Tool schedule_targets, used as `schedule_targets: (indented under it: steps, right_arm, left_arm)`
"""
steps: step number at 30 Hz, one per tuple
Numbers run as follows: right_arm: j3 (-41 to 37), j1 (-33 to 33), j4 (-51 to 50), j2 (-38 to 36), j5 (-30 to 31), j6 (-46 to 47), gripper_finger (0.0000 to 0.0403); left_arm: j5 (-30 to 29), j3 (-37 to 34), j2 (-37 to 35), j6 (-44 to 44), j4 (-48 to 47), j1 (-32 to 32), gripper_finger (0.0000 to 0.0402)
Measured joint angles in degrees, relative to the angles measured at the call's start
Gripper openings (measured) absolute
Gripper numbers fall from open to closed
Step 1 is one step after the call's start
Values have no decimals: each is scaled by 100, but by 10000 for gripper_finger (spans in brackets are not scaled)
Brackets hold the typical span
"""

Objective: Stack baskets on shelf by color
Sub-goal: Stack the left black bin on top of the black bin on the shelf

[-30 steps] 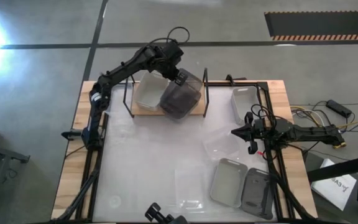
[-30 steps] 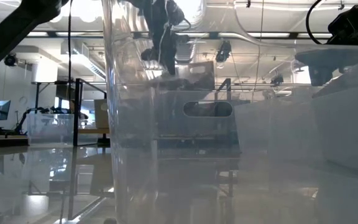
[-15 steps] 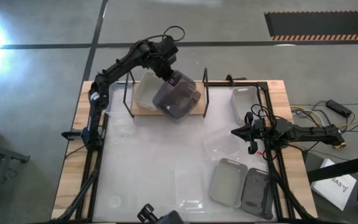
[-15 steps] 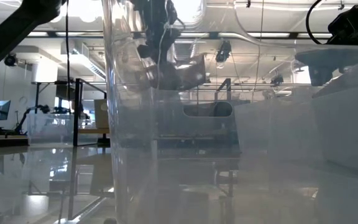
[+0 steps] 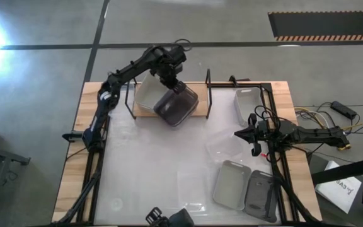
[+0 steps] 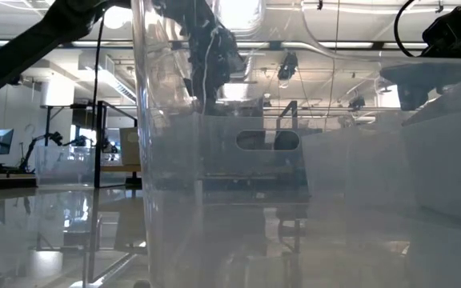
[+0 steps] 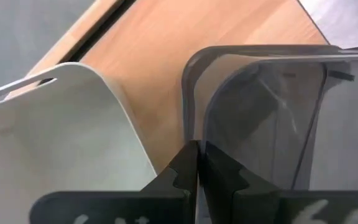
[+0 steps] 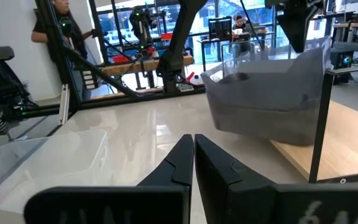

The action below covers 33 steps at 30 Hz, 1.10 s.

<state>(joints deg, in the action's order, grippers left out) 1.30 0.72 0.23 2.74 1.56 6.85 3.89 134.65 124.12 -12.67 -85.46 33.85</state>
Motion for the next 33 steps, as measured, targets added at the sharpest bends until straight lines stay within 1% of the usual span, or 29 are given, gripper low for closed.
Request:
schedule_targets:
  steps: [8, 11, 14, 19, 22, 23, 25, 28, 30, 33]
  right_arm:
    - [-1, 1, 0, 2, 0, 0, 9]
    - [-1, 0, 0, 2, -1, 0, 9]
    - [-1, 0, 0, 2, 0, 0, 9]
    - [0, 1, 0, 2, 0, 0, 9]
    - [-1, 1, 0, 2, 0, 0, 9]
    - [0, 0, 0, 2, 0, 0, 9]
    - [-2, 0, 0, 2, 0, 0, 9]
    - [-2, 1, 0, 2, 0, 0, 9]
    - [0, 1, 0, 2, 0, 0, 9]
    - [-2, -1, 0, 4, -1, 0, 9]
  left_arm:
    - [15, 0, 101, 105, 68, -19, 1]
    - [32, -1, 102, 196, 212, -22, 14]
    - [116, 0, 102, 298, 326, -20, 52]
    - [139, 22, 71, 370, 421, 29, 140]
    - [138, 22, -166, 727, 357, -10, 176]
    - [83, 20, -302, 850, 343, -81, 182]
    - [-220, 15, -552, 1040, 382, -363, 185]
    - [-954, -9, -813, 1391, 424, -997, 179]
    - [-1321, -90, -923, 1609, 498, -1503, 172]
    - [-1386, -453, -1207, 1908, 689, -2256, 163]
